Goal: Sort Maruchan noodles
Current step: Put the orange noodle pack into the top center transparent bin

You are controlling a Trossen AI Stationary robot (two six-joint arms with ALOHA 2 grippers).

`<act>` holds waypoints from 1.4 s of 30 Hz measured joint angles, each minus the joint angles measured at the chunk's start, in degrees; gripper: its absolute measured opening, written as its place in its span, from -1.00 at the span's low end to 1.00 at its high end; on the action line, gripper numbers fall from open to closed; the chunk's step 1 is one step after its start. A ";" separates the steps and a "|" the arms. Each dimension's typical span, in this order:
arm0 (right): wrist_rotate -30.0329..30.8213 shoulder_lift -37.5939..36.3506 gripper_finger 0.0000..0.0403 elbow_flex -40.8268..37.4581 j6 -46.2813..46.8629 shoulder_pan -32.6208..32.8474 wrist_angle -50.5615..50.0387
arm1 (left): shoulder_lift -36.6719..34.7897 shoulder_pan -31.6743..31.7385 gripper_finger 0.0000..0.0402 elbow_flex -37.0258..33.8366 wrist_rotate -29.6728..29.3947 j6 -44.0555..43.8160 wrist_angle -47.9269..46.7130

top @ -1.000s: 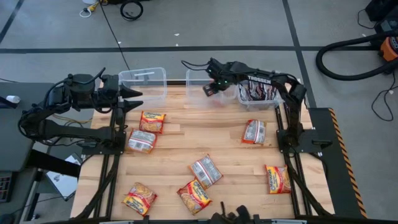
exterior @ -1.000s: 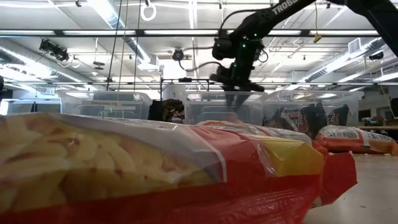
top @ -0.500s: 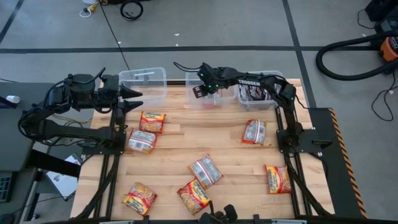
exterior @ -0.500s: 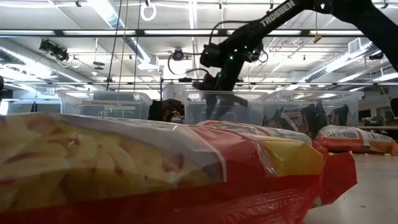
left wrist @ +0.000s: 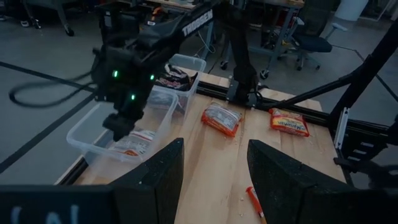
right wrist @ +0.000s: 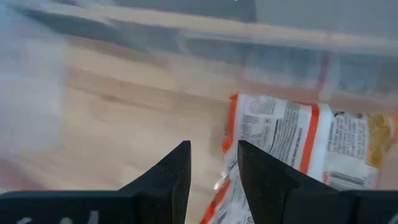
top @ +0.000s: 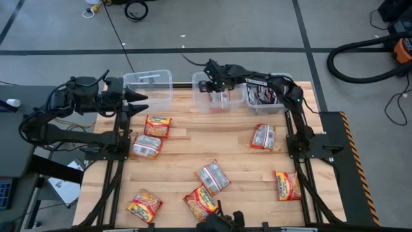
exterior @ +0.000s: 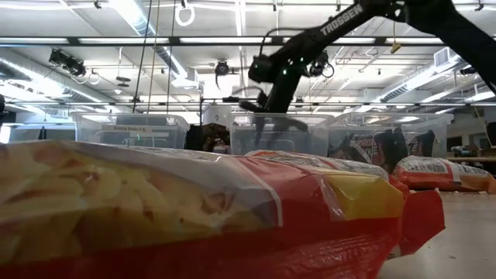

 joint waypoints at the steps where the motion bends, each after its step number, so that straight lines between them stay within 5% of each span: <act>1: -0.71 0.94 -0.32 -0.01 0.03 -0.11 -0.40 | 0.00 -0.02 -0.10 0.02 0.02 0.00 0.00; 15: 1.50 3.99 -0.14 -0.10 -6.48 1.49 -9.35 | -0.13 0.00 -0.10 0.00 1.59 0.50 -2.51; 21: 9.59 3.47 -0.04 -0.10 -11.02 3.73 -11.95 | -0.13 -0.02 -0.10 0.01 1.57 2.02 -2.86; 26: 9.60 6.02 -0.07 0.09 -9.93 4.02 -11.79 | -0.13 -0.02 -0.10 0.00 1.57 2.46 -2.84; 32: 8.96 7.80 -0.32 0.14 -6.11 4.07 -10.02 | -0.15 0.00 -0.10 0.00 1.55 2.51 -2.84; 38: 7.79 7.21 -0.92 -0.03 -5.77 3.21 -7.53 | -0.17 -0.01 -0.10 0.02 1.46 2.67 -2.84; 42: 4.54 5.19 -0.96 -0.40 -5.57 2.30 -5.74 | -0.55 0.00 -0.10 0.02 1.44 2.67 -2.80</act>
